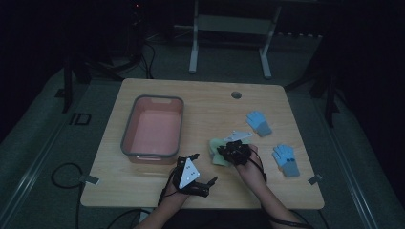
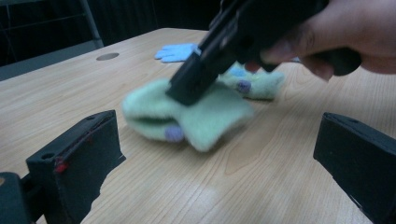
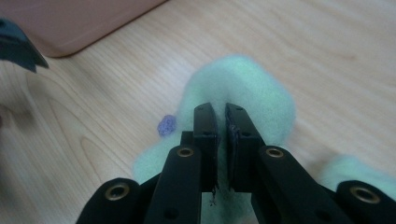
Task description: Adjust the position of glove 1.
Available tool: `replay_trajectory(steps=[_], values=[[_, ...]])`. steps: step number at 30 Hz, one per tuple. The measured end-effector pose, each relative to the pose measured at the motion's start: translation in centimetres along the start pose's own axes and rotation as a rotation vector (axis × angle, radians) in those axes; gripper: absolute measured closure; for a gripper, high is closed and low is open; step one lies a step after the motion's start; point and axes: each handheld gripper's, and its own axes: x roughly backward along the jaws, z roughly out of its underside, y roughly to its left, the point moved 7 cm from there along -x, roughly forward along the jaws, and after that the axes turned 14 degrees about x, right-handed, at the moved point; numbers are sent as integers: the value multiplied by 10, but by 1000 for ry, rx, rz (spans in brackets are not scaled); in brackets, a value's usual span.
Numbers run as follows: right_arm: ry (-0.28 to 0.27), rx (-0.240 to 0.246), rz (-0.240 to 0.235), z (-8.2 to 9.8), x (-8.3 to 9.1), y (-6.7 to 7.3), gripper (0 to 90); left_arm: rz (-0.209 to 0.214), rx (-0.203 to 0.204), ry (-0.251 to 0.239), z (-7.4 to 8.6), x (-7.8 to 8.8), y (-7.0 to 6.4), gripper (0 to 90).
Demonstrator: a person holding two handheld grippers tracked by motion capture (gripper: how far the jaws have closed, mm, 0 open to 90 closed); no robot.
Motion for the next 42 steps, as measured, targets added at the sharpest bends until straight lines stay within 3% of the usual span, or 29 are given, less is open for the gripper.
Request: replay_trajectory(steps=[2,5,8,10,22,33,42], values=[[14,20,10,2,-4,2,839,0,-2,-1,0,0,0,6],[24,7,6,8,-10,1,827,1,-4,0,0,0,0,7],[45,-8,2,16,-17,2,764,0,2,-2,0,0,0,7],[33,-15,3,18,-20,2,720,1,8,-5,0,0,1,6],[25,-27,-16,18,-17,-3,624,1,2,-2,0,0,0,6],[-38,9,3,9,23,-21,594,-4,2,-2,0,0,0,6],[-39,-4,37,29,51,-46,602,-6,1,-3,0,0,0,6]])
